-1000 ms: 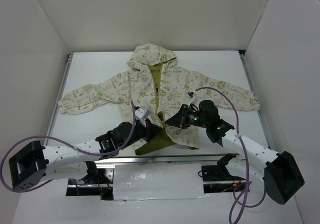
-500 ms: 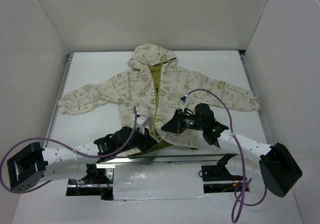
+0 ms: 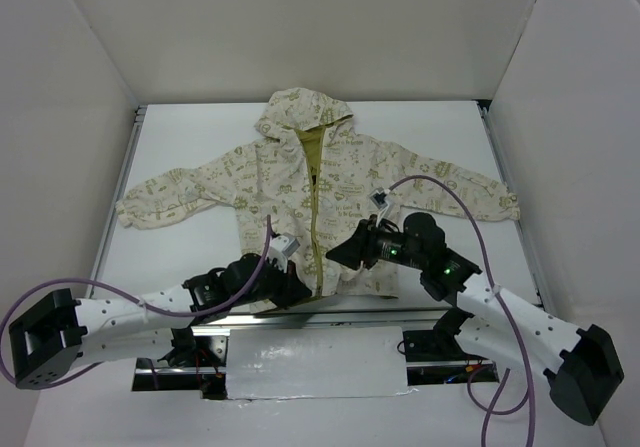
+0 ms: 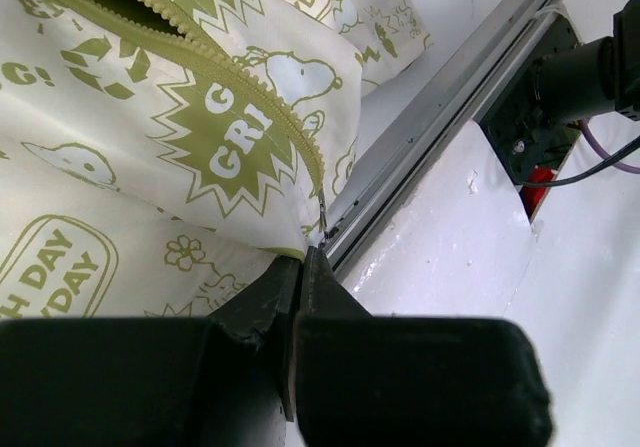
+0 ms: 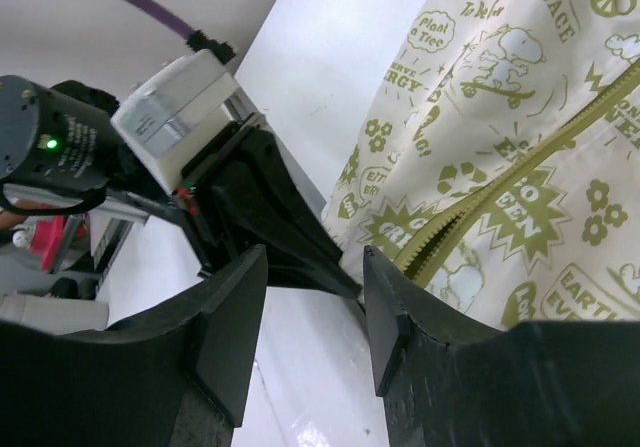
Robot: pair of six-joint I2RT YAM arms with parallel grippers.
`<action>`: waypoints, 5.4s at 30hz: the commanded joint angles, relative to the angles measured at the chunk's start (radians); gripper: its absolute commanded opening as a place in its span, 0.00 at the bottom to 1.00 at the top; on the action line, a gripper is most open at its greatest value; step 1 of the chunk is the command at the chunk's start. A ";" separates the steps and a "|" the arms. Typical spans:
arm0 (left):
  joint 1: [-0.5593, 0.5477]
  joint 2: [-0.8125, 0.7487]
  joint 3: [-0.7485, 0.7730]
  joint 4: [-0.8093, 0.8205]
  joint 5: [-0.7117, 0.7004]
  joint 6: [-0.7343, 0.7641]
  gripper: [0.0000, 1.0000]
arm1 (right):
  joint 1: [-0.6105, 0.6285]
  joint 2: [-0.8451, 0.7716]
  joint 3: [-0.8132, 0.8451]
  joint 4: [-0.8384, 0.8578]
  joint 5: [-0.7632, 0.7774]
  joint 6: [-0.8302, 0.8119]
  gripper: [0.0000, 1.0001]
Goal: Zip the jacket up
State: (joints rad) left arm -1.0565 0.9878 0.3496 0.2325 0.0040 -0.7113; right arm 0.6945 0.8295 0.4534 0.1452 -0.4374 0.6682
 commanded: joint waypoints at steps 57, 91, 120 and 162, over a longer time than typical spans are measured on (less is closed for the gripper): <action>0.003 0.173 0.055 0.306 0.065 -0.097 0.00 | 0.338 -0.052 -0.484 0.396 0.335 0.580 0.56; 0.003 0.137 0.037 0.326 0.016 -0.131 0.00 | 0.217 0.060 -0.510 0.514 0.269 0.502 0.54; 0.003 0.201 0.032 0.369 0.019 -0.135 0.00 | 0.204 -0.121 -0.552 0.402 0.279 0.516 0.35; 0.003 0.293 -0.021 0.534 0.063 -0.074 0.00 | 0.143 -0.130 -0.507 0.326 0.154 0.436 0.34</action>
State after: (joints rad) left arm -1.0504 1.2762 0.3424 0.6960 0.0391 -0.8143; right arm 0.8547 0.6922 0.0395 0.3962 -0.2325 1.1343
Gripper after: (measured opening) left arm 0.104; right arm 0.342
